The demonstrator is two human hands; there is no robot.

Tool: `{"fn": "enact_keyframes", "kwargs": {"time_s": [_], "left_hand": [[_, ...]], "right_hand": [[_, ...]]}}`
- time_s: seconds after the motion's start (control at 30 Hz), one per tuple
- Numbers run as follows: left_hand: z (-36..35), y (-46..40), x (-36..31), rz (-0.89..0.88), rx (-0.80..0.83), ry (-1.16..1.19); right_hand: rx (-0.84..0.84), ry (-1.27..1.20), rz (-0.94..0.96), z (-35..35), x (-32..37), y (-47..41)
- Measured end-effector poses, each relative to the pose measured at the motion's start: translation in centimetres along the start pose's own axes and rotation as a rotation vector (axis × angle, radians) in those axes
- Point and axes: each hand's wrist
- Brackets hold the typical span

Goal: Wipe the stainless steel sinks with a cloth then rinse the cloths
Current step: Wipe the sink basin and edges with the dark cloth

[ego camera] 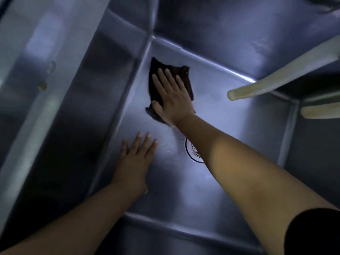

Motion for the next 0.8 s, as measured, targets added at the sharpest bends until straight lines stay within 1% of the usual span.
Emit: {"fn": "enact_keyframes", "kwargs": {"time_s": [0.17,0.3,0.4,0.5,0.57,0.6,0.7,0.8], "left_hand": [[0.2,0.1,-0.2,0.012,0.021,-0.002],[0.5,0.4,-0.5,0.038,0.017,-0.037],[0.8,0.8,-0.5,0.038,0.026,-0.054],[2.0,1.2,-0.1,0.023,0.027,-0.059],[3.4,1.8,0.3,0.010,0.010,-0.096],[4.1,2.2,0.5,0.014,-0.012,-0.121],[6.0,4.1,0.7,0.039,-0.096,-0.159],[7.2,5.8,0.8,0.044,-0.214,-0.163]], "right_hand": [[-0.006,-0.122,-0.193,-1.4,-6.8,5.0],[-0.016,-0.159,-0.353,-3.3,-11.3,11.3],[-0.021,-0.218,-0.471,-5.0,-12.2,16.7],[-0.005,-0.255,-0.545,-6.8,-10.3,21.3],[0.012,-0.253,-0.518,-8.0,-8.1,23.9],[0.019,-0.241,-0.474,-8.6,-6.8,25.0],[0.056,-0.142,-0.235,-10.0,-2.7,27.2],[0.110,-0.060,-0.007,-9.8,1.0,26.4]]}}
Point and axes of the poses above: each hand's wrist, its own y-axis away from the middle knuckle, its own z-axis out of the back of the hand, x = y × z, and after that the axes turned 15 degrees about x, right-handed
